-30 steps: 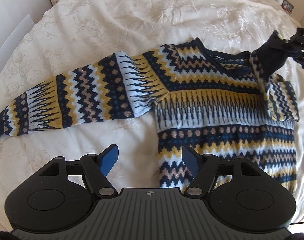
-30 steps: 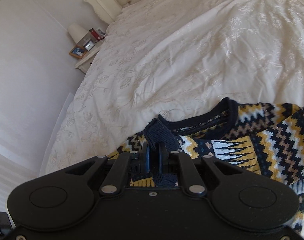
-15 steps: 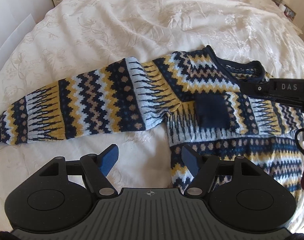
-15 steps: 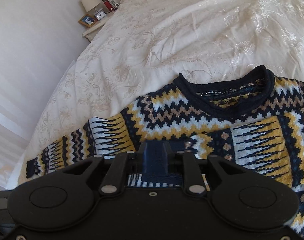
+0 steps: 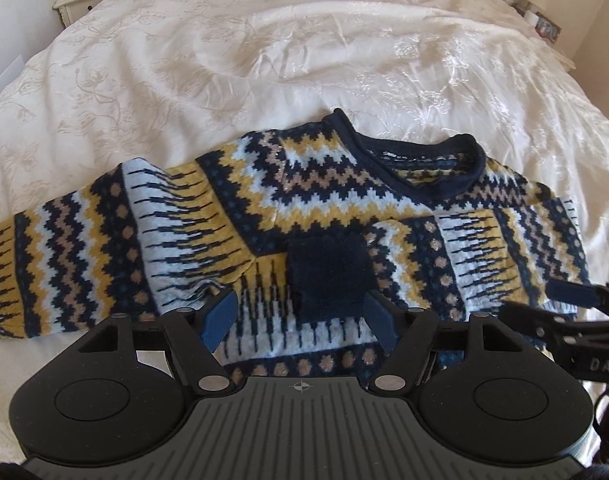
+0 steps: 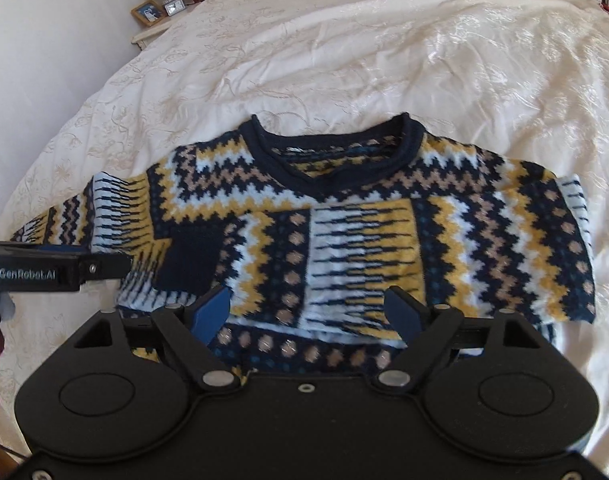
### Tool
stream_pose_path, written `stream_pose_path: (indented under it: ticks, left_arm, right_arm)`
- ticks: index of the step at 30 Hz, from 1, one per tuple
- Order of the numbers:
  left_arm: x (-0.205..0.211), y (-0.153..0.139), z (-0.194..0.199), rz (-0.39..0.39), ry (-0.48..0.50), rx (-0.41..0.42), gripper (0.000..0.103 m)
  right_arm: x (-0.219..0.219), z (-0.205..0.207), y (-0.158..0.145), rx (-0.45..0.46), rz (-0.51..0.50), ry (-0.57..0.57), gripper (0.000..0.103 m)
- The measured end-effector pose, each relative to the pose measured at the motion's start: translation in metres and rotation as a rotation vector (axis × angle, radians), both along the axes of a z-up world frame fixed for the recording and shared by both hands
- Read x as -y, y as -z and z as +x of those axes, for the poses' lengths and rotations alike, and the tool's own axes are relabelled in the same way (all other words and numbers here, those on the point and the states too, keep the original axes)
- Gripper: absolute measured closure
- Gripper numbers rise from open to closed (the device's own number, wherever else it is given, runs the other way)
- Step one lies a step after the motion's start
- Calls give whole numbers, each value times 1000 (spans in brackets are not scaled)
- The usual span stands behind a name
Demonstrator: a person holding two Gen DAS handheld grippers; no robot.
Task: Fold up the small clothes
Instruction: 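Close the left tool on the navy cuff lying on the sweater body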
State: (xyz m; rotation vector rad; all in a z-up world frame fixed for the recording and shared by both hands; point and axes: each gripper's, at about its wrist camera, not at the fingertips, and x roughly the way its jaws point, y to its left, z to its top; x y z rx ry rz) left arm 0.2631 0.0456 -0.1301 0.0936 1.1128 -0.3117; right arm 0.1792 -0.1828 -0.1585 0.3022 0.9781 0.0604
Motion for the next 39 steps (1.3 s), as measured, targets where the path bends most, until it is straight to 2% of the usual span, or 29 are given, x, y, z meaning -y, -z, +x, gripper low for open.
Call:
stream_pose_path:
  ticks: [5, 11, 15, 17, 18, 19, 20, 21, 22, 23, 31, 34, 39]
  left_arm:
    - [16, 20, 14, 9, -3, -44, 34]
    - [23, 48, 31, 24, -50, -109, 34]
    - [24, 62, 37, 1, -74, -153, 37]
    - [25, 65, 39, -20, -73, -155, 51]
    - [26, 65, 39, -18, -79, -150, 53]
    - [28, 64, 38, -6, -86, -139, 64]
    - [30, 63, 39, 11, -87, -127, 82]
    - [32, 62, 39, 25, -79, -123, 89]
    - [34, 61, 40, 30, -64, -119, 94]
    - [34, 57, 39, 27, -62, -107, 95]
    - [23, -11, 25, -64, -52, 54, 96]
    - [15, -33, 22, -70, -70, 105, 96]
    - [-3, -40, 26, -57, -125, 125, 96]
  right_arm:
    - [28, -19, 10, -35, 12, 63, 13]
    - [52, -26, 20, -64, 37, 115, 12]
    - [59, -25, 26, -76, 48, 126, 12]
    - [60, -24, 29, -79, 58, 129, 12]
    - [60, -23, 30, -80, 62, 131, 12]
    - [61, -22, 31, -80, 65, 132, 12]
    - [60, -22, 32, -81, 68, 134, 12]
    - [60, -22, 32, -82, 70, 136, 12]
    - [60, -21, 33, -82, 73, 139, 12]
    - [60, -21, 34, -82, 76, 141, 12]
    - [63, -26, 32, -76, 85, 163, 11]
    - [66, -29, 30, -75, 86, 169, 11]
    - [70, -30, 27, -66, 85, 170, 8]
